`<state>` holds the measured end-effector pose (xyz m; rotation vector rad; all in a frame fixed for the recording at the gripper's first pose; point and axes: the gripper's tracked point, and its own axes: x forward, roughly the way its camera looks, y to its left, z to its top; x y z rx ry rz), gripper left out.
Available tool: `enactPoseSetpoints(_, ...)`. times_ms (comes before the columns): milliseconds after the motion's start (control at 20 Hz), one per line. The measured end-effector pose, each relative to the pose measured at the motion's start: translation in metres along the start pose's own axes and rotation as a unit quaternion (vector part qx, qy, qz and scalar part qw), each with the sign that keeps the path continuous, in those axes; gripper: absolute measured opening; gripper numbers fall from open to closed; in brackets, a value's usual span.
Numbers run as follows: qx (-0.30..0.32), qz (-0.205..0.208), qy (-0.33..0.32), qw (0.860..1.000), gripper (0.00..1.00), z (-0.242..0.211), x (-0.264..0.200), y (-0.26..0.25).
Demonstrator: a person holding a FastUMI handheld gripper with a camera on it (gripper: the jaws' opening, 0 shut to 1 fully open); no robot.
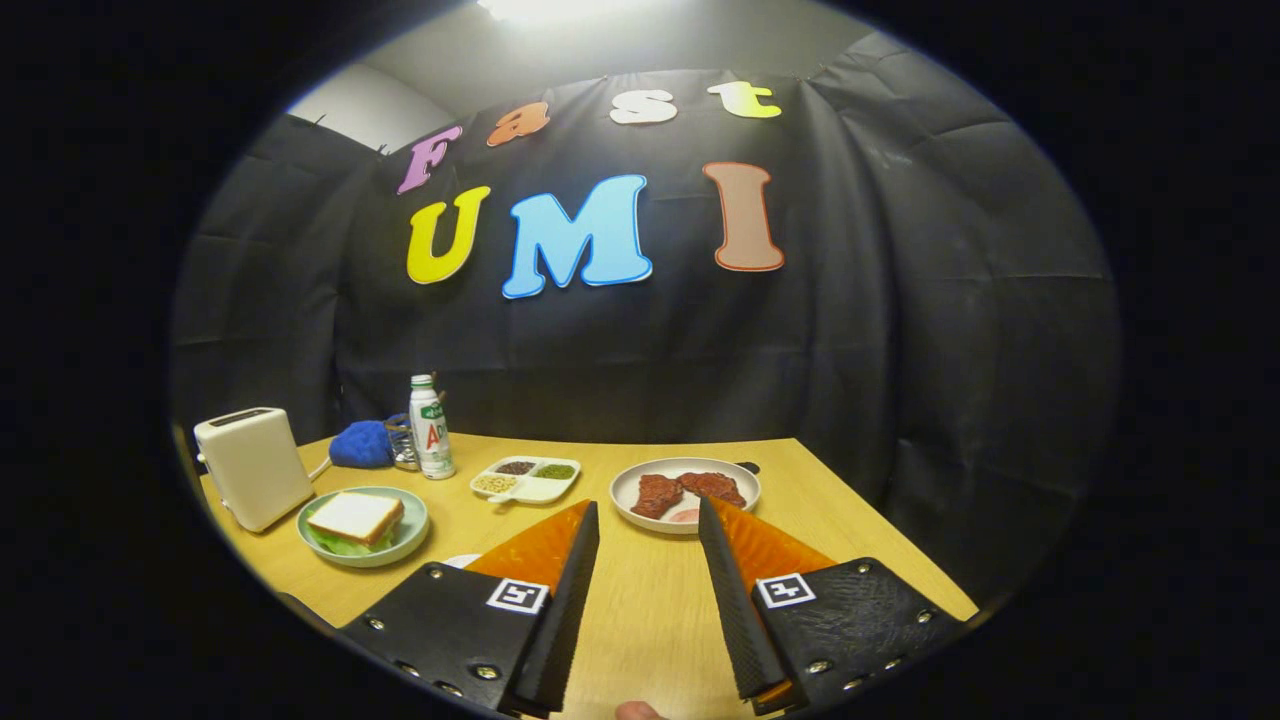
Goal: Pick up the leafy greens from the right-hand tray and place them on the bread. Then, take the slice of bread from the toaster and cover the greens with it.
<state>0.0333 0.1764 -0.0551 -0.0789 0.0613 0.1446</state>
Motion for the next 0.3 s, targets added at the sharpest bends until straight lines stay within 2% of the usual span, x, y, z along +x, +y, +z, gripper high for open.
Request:
enactPoseSetpoints(150,-0.005,-0.014,0.012,1.000,0.63,-0.010,-0.002,-0.025)
enactPoseSetpoints(300,-0.011,-0.020,-0.004,1.000,0.66,-0.010,0.001,-0.047)
